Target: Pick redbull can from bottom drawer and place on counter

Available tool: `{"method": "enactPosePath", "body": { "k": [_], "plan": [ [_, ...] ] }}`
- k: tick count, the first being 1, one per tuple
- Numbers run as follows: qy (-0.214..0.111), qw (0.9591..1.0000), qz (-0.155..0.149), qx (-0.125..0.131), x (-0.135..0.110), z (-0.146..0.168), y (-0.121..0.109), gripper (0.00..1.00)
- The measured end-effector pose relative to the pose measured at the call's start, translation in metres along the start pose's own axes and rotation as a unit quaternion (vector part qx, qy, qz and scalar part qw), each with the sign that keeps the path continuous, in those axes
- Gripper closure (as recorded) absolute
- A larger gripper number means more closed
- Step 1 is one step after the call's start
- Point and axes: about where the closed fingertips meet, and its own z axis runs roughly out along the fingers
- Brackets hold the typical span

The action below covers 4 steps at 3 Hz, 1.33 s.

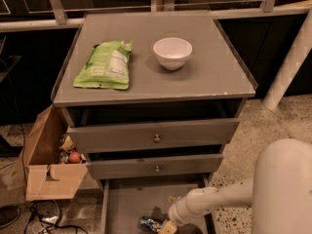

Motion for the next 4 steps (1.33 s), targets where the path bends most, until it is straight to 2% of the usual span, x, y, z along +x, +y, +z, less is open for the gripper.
{"method": "enactPosePath", "body": {
  "k": [2,3,4],
  "plan": [
    [-0.024,0.9997,0.005,0.004,-0.005,0.04,-0.011,0.0],
    [-0.03,0.9995,0.005,0.005,-0.007,0.05,-0.016,0.0],
    [-0.043,0.9989,0.019,-0.004,-0.007,0.087,-0.031,0.0]
  ]
}}
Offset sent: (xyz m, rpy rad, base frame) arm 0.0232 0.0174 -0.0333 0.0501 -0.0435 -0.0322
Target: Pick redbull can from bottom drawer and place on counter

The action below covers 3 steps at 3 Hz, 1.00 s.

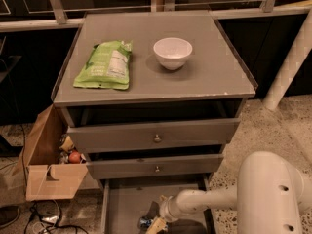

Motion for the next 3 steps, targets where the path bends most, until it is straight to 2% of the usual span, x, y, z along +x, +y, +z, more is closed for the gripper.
{"method": "enactPosePath", "body": {
  "k": [1,2,3],
  "plan": [
    [0.0,1.0,0.0,0.0,0.0,0.0,0.0,0.0],
    [-0.002,0.9997,0.023,-0.012,0.036,0.039,0.011,0.0],
    [-0.001,0.9996,0.022,-0.016,0.035,0.041,0.012,0.0]
  ]
}}
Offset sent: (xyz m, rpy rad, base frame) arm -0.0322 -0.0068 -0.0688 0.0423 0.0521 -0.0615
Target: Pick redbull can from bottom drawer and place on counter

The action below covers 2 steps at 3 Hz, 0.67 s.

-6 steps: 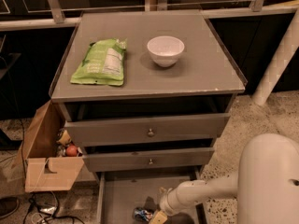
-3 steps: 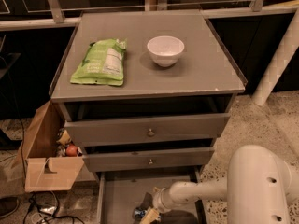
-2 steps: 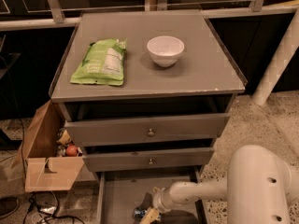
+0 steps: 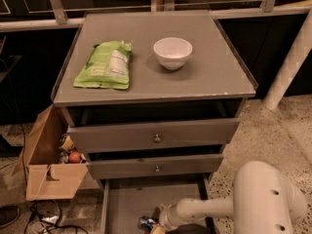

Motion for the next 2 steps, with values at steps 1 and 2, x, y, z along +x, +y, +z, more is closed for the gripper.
{"method": "enactPosePath", "body": {
  "k": [1,2],
  "plan": [
    [0.003,0.9999,-0.005,-0.011,-0.006,0.001,0.001,0.0],
    [-0.004,0.9994,-0.013,-0.031,-0.023,0.023,-0.015,0.0]
  ]
}}
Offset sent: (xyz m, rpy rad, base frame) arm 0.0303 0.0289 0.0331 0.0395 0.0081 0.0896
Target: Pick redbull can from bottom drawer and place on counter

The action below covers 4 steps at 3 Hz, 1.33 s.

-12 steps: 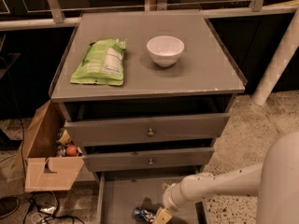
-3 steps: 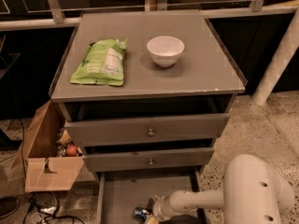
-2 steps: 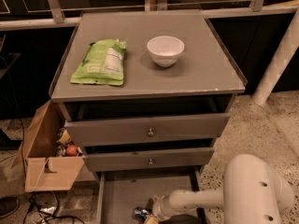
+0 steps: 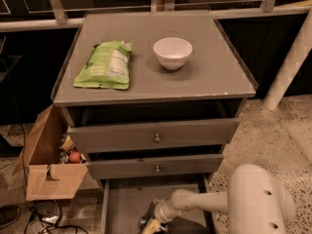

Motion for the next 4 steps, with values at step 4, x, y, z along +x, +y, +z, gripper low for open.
{"method": "enactPosePath", "body": {
  "k": [4],
  "plan": [
    [0.006,0.9998,0.019,0.0,0.03,0.019,-0.003,0.19]
  ]
}}
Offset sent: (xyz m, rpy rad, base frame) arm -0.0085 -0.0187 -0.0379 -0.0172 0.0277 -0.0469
